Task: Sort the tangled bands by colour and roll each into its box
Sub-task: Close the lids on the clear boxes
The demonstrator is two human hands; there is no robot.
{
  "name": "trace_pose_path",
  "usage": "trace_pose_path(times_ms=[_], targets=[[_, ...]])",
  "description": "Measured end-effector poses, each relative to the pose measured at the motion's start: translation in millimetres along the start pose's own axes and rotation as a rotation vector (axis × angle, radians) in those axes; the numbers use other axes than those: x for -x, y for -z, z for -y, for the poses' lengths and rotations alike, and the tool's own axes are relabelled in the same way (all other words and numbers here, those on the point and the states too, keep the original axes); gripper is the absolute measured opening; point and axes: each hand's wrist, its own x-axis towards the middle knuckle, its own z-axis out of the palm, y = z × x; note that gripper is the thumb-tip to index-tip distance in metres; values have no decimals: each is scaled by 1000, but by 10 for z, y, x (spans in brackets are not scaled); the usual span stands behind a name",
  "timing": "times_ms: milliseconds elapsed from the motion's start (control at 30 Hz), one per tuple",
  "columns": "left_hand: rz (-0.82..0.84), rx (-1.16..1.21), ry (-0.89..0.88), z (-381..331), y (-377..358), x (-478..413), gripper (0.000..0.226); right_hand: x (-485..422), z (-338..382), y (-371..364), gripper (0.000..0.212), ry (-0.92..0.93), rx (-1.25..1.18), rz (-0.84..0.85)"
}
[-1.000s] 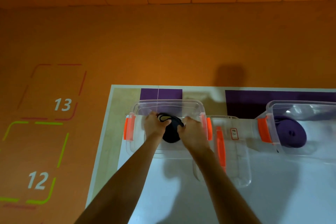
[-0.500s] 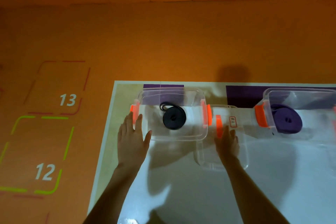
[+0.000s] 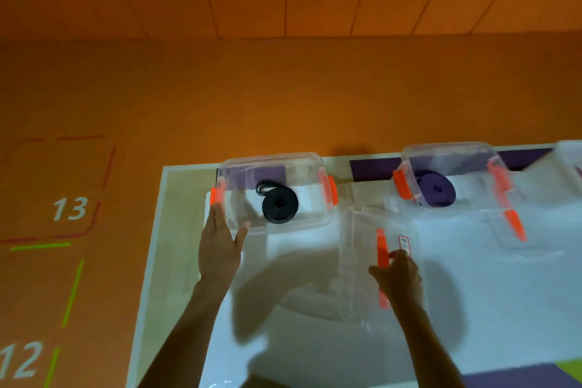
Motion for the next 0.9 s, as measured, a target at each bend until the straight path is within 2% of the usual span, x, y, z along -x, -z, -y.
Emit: trace_pose_path(times_ms=[133,233,300,400,467,567,633,733,800,900], targets=[[18,0,-3,11,-5,9,85,304,-3,271,55,15,-70,-73],[39,-22,-3,-1,21,26,84,376,221,470,56,99,-53,-96],[27,-9,-14,-12,54,27,79,371,440,573,57,214,-30,-111],[-84,99,-47,-70,94,20,58,289,847,641,58,491,46,-142],[-162,231,-23,-110,144,-71,53,157,1233,585,61,655,153,-97],[-173,368,-16,-221,178,-225,53,8,1700,442,54,793,282,-29],[-160,418,-17,-260,174,-355,48,-68,1979,280,55,891,375,38],[-94,491,-83,-280,135,-530,40,-138,2282,20,54,991,378,155],[-156,420,-90,-241,82,-617,24,-180,2384,-132,55,1035,365,217],[-313,229,-92,-140,0,-734,22,-287,2401,-282,51,1056,294,206]])
